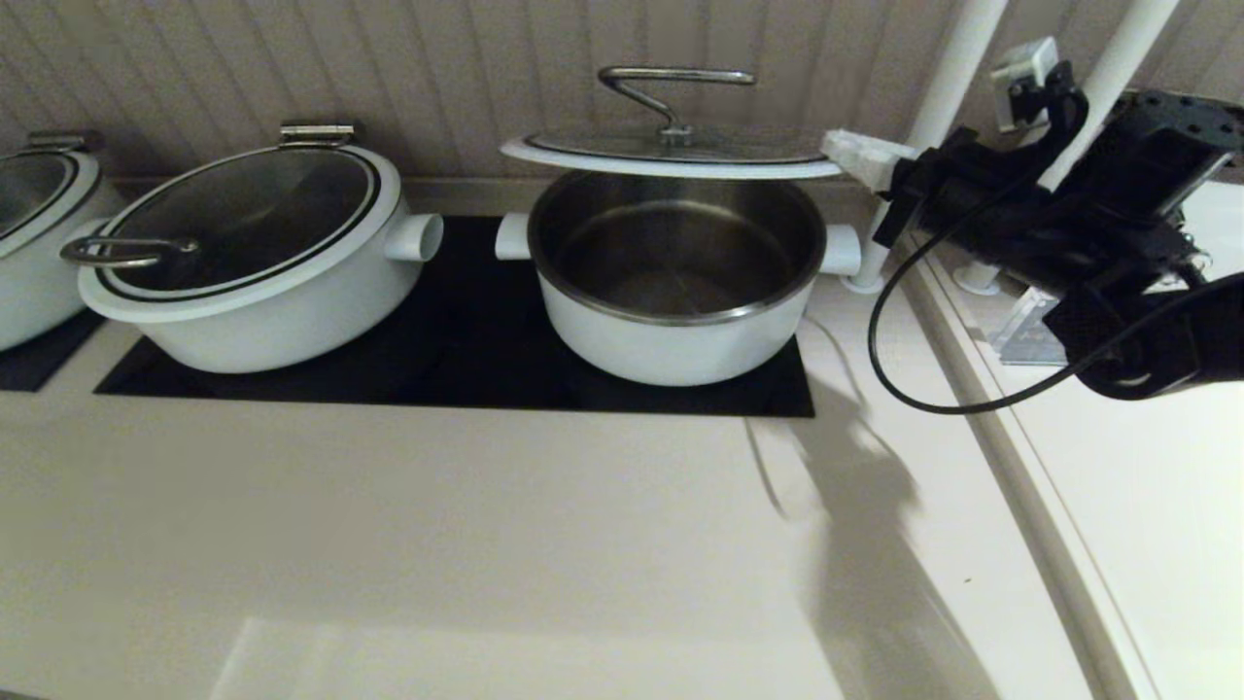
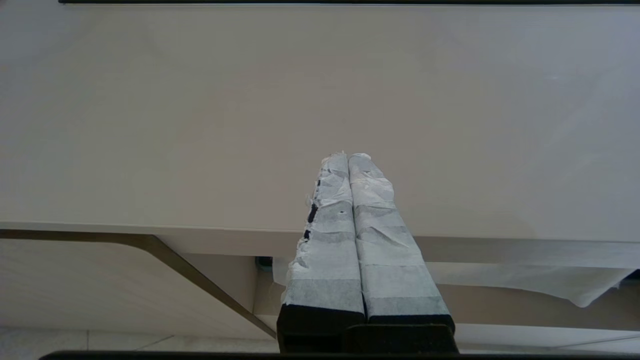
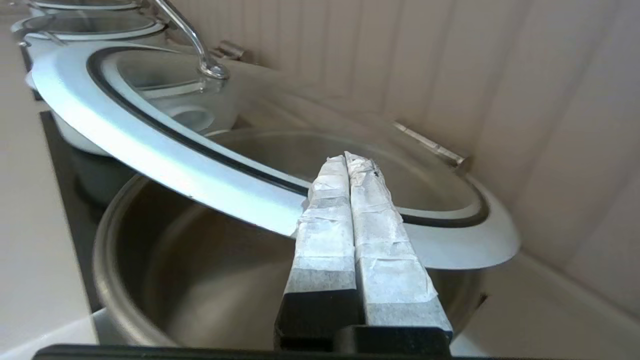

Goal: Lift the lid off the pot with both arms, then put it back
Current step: Close the pot lid

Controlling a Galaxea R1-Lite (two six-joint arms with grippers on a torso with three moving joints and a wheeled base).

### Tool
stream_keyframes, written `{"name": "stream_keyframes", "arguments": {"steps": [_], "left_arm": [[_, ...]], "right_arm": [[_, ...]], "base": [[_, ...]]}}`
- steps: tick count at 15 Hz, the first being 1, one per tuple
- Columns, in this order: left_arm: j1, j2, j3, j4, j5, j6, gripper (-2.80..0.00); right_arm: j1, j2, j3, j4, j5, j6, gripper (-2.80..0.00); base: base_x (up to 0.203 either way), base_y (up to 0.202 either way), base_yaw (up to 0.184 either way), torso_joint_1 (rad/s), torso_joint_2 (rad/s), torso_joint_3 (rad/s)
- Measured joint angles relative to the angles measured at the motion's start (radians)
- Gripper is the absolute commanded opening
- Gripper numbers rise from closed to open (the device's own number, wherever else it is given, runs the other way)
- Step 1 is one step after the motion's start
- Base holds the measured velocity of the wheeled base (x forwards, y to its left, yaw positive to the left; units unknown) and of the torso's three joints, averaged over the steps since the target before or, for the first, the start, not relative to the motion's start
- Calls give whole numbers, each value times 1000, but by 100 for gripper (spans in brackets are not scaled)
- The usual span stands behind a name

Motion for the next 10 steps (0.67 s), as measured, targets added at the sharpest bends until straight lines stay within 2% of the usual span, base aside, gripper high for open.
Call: {"name": "stream_keyframes", "arguments": {"steps": [5, 10], "left_arm": [[0, 0, 0, 0, 0, 0, -280], [0, 0, 0, 0, 0, 0, -280]], "right_arm": [[10, 7, 46, -45, 0, -2, -280], [11, 12, 151, -117, -1, -2, -280]], "base": [[0, 0, 0, 0, 0, 0], [0, 0, 0, 0, 0, 0]]}}
